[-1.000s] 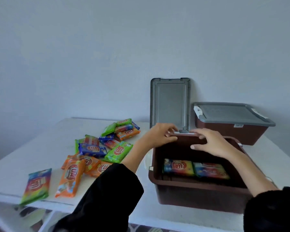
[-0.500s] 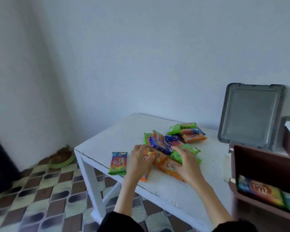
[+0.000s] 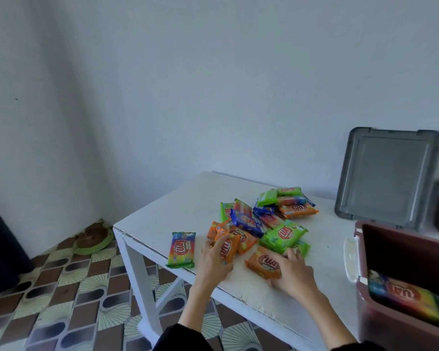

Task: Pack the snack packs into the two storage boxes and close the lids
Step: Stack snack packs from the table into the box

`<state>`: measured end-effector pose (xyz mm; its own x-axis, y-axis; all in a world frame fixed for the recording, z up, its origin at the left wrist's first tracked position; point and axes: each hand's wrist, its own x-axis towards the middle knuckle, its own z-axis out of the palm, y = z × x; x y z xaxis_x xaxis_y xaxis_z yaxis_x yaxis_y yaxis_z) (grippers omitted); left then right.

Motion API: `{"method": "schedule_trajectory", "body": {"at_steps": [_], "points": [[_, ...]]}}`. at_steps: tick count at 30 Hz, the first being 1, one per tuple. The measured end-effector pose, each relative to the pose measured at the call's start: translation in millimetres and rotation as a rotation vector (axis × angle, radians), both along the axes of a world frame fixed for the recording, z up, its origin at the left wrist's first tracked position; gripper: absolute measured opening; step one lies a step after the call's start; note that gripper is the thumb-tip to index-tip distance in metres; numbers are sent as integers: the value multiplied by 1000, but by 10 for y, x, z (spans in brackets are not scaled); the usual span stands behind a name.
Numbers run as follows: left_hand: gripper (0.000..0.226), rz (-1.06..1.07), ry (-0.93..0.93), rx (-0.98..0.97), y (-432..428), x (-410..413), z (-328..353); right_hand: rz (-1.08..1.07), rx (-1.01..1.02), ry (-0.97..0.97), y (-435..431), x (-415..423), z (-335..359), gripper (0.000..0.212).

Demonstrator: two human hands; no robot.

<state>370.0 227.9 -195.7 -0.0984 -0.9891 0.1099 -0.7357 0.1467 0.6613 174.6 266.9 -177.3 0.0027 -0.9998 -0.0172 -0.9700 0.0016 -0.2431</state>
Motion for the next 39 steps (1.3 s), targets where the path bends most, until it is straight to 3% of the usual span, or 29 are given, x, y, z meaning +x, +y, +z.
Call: {"method": "schedule_trajectory", "body": {"at_steps": [10, 20, 28, 39], "points": [[72, -32, -50, -52, 30, 38, 248, 97, 6, -157, 18, 121, 267, 65], [68, -218, -30, -249, 60, -89, 1158, -6, -321, -305, 311, -263, 1139, 61], [68, -599, -82, -332, 29, -1040, 1628, -206, -287, -230, 649, -1231, 1504, 61], [63, -989, -284, -278, 248, -2520, 1484, -356, -122, -204, 1095, -2452, 1338, 62]]}}
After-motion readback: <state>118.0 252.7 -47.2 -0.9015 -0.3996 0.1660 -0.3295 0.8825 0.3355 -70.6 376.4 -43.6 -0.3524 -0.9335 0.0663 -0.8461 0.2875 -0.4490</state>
